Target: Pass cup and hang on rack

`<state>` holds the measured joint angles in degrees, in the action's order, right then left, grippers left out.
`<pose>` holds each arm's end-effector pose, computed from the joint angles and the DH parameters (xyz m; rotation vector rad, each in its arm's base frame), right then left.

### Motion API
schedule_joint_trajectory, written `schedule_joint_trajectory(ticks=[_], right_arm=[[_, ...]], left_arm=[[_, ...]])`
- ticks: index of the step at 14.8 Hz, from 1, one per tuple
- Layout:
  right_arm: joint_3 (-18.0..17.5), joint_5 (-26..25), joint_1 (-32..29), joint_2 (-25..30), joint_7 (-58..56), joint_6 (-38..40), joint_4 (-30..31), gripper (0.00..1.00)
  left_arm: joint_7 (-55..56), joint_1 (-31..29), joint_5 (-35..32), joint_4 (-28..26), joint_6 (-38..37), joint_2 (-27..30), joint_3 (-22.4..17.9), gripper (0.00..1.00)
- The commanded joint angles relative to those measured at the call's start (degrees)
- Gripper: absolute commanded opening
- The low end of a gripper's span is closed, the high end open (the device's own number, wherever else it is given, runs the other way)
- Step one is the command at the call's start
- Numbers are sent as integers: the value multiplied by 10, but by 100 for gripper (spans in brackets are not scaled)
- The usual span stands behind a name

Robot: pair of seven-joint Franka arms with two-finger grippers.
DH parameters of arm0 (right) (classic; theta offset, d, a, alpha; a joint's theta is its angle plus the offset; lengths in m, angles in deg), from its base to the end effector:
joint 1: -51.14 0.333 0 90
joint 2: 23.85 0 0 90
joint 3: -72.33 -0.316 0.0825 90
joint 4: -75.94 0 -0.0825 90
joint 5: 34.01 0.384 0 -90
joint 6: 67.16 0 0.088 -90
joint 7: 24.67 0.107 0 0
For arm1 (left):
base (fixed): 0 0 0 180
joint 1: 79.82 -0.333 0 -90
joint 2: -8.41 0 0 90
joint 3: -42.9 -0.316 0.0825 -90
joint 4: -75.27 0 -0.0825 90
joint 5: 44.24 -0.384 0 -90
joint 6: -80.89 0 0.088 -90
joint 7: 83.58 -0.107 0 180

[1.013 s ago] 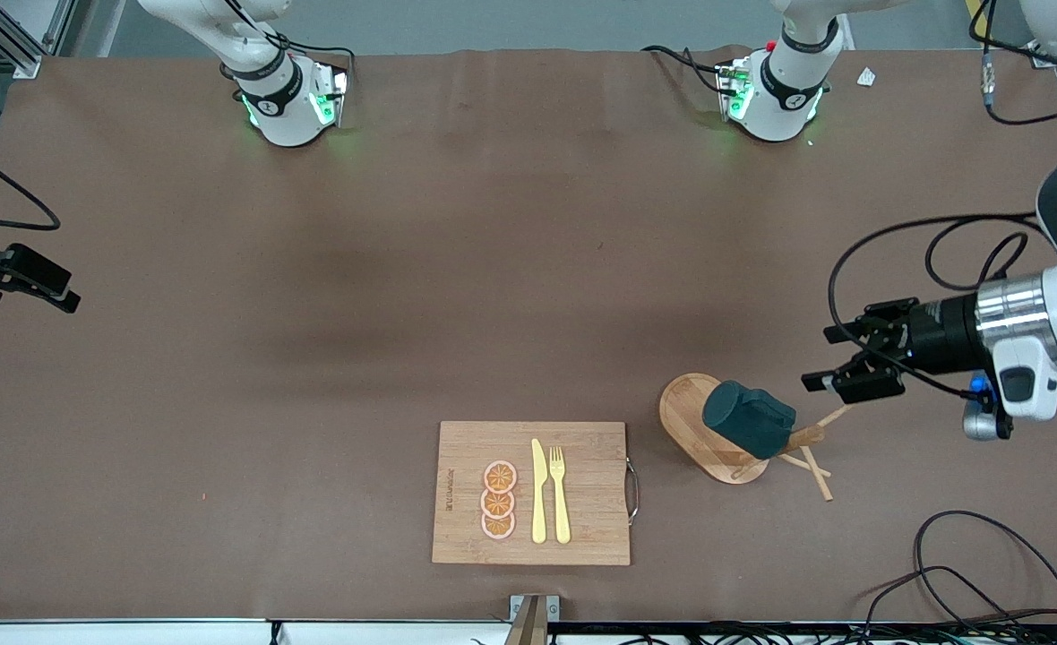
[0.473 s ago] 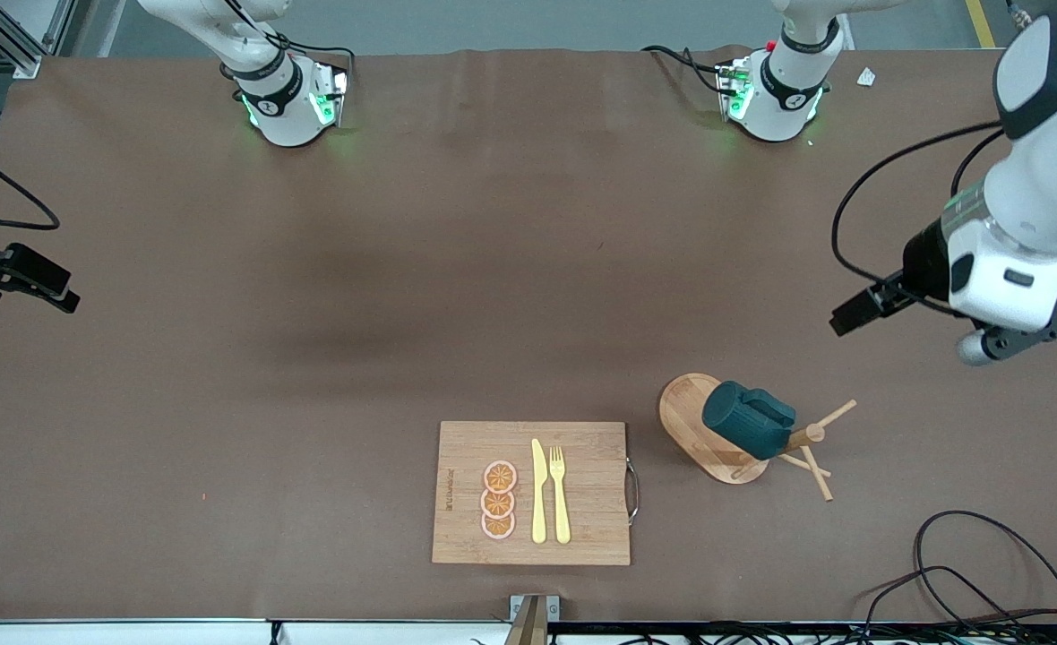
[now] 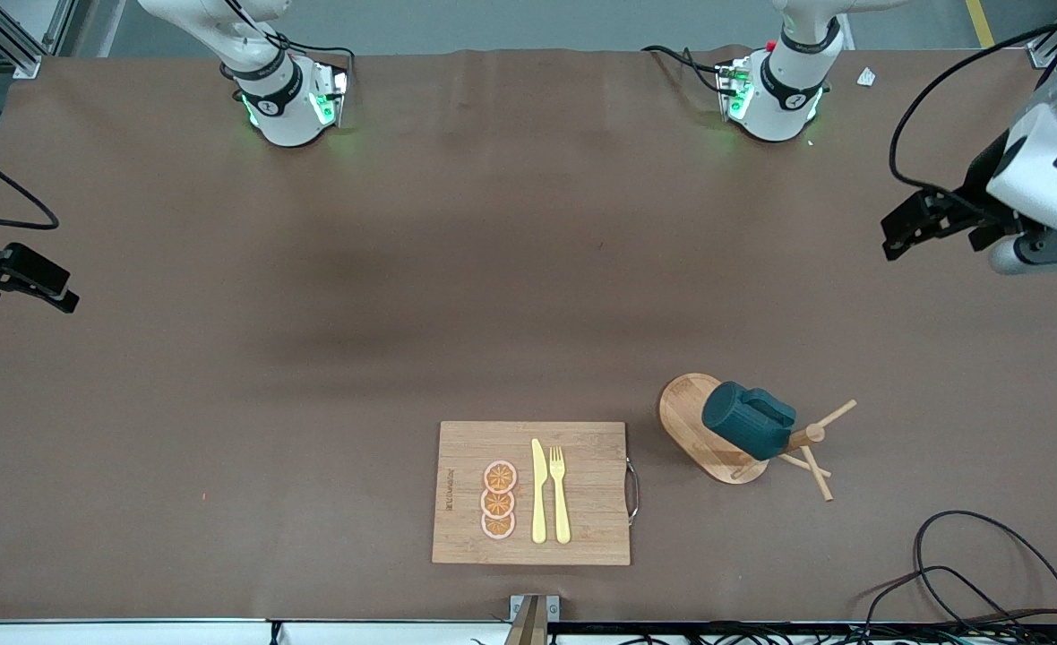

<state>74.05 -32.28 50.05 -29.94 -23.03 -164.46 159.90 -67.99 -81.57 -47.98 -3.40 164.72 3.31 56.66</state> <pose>0.5999 -0.0255 0.6257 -3.1072 0.1232 -0.1975 0.5609 -0.1040 0.6587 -3.0979 -0.1094 -0.0214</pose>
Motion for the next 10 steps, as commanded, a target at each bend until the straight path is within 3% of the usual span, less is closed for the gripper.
schedule_joint_trajectory(ticks=[1, 4, 10], right_arm=[[-9, -6, -11, 6, -3, 5, 2, 100], [-9, -6, -11, 6, -3, 5, 1, 100], [-8, -7, -12, 6, -2, 5, -4, 100]], left_arm=[[-22, 38, 10, -73, 4, 64, -34, 100], [-46, 82, 41, -146, 14, 120, -91, 100], [-103, 33, 53, -156, 9, 132, -80, 100]])
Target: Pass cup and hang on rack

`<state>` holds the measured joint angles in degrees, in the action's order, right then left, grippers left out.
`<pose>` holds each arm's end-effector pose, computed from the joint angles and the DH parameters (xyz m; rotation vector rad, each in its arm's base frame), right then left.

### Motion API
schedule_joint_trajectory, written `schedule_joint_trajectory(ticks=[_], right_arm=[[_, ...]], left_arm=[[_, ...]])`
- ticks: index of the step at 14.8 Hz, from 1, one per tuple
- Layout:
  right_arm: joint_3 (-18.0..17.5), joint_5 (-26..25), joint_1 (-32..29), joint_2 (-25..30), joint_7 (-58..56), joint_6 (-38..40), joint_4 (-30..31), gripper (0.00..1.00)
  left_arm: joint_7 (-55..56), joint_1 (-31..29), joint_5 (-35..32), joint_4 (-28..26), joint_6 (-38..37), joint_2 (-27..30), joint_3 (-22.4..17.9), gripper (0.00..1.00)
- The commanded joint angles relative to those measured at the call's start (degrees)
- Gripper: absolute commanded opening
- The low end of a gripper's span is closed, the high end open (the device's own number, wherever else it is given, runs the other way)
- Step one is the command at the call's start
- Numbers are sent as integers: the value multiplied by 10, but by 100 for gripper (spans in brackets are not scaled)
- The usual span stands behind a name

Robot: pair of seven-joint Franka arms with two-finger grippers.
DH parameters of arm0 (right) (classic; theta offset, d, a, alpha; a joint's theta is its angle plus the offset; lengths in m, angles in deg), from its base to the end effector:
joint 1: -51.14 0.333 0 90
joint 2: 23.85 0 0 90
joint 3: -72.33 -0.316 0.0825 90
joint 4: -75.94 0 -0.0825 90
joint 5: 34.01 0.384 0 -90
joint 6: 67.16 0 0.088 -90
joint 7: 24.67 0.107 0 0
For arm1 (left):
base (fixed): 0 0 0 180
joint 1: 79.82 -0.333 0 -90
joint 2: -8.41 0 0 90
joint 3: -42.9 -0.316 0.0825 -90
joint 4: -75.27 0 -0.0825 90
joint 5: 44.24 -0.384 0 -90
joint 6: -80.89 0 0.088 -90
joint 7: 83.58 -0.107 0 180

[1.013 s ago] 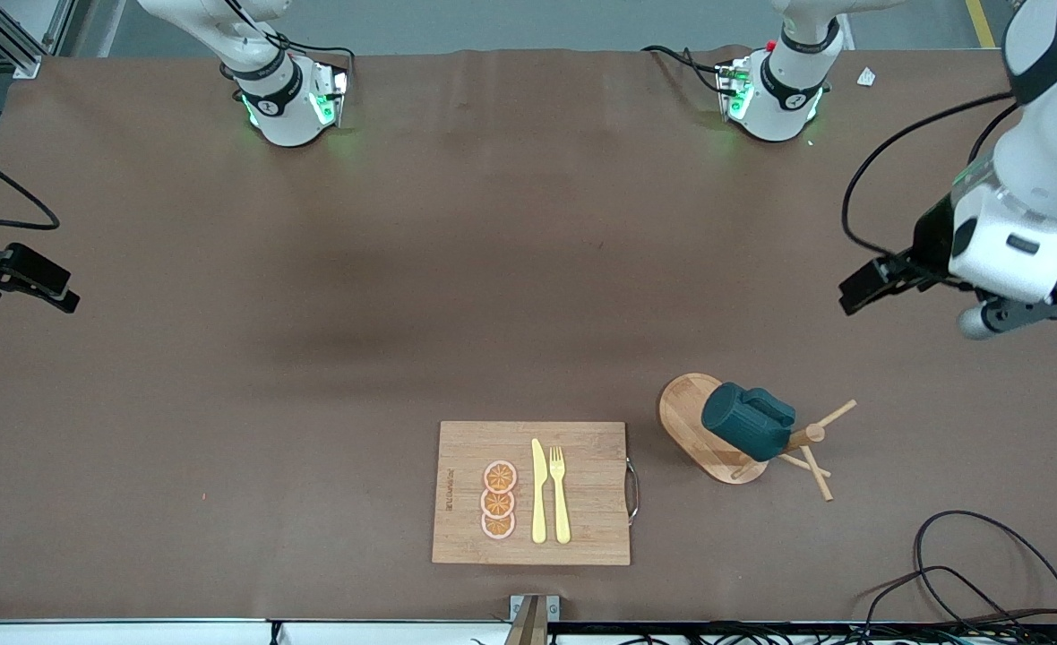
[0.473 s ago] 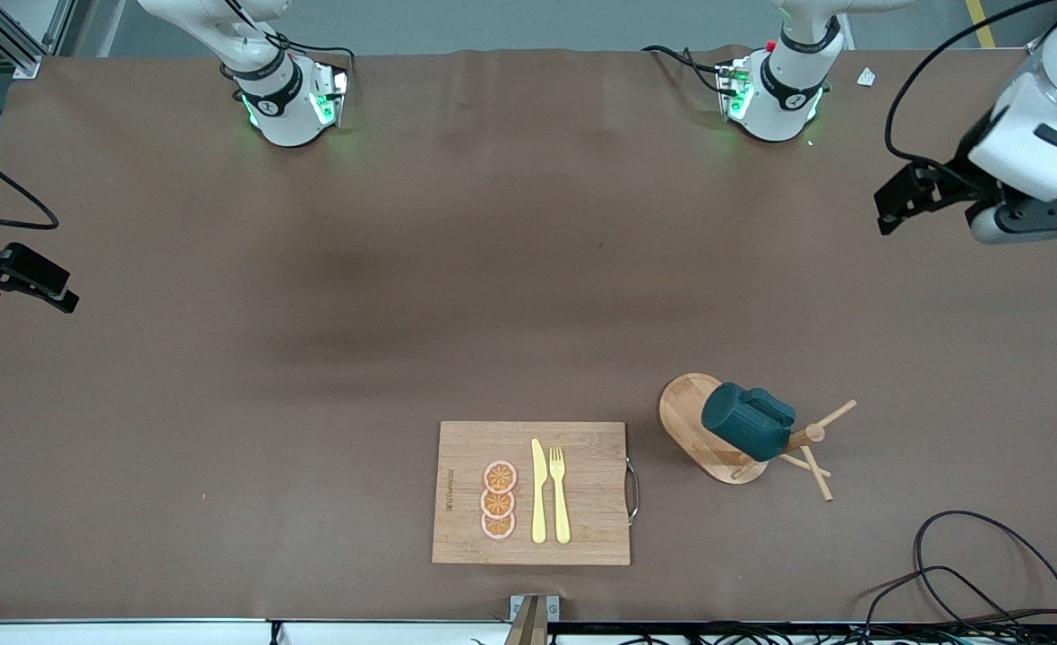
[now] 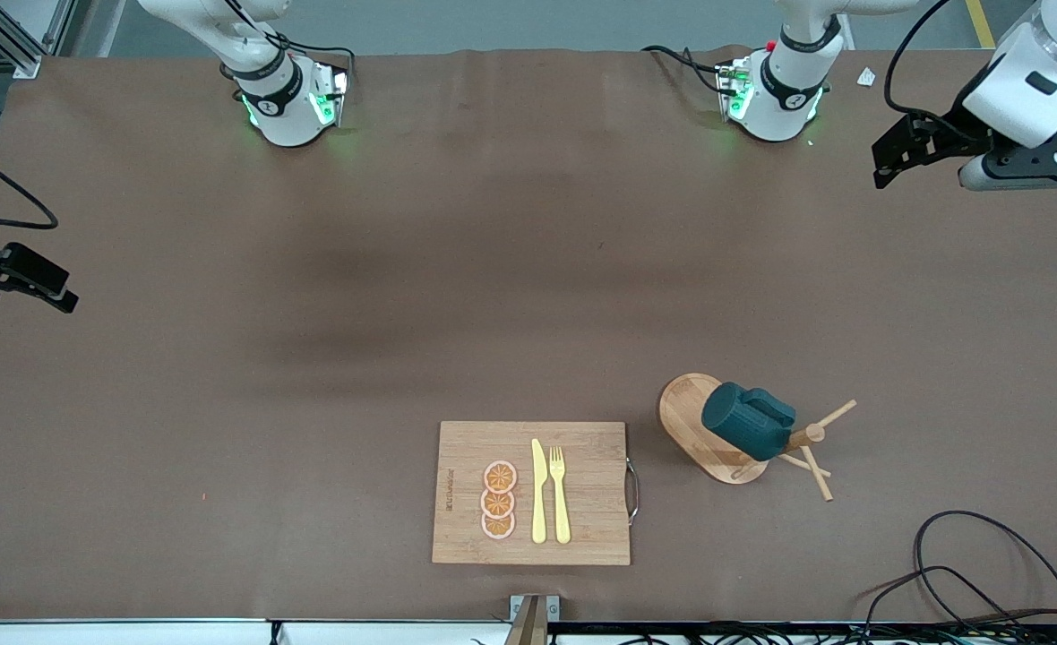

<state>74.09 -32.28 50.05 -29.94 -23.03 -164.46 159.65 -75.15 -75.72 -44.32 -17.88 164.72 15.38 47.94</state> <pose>0.5999 -0.0259 0.6278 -3.1069 0.1241 -0.2043 0.4980 -0.0831 0.6538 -3.1227 0.0178 0.0612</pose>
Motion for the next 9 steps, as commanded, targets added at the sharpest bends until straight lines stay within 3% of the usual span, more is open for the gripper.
schedule_joint_trajectory(ticks=[1, 9], right_arm=[[-9, -7, -12, 6, -2, 5, -2, 100], [-9, -7, -12, 6, -2, 5, -2, 100]], left_arm=[[-30, -27, 17, -11, 7, 10, 8, 100], [-8, -15, 10, 6, 5, 1, 13, 100]])
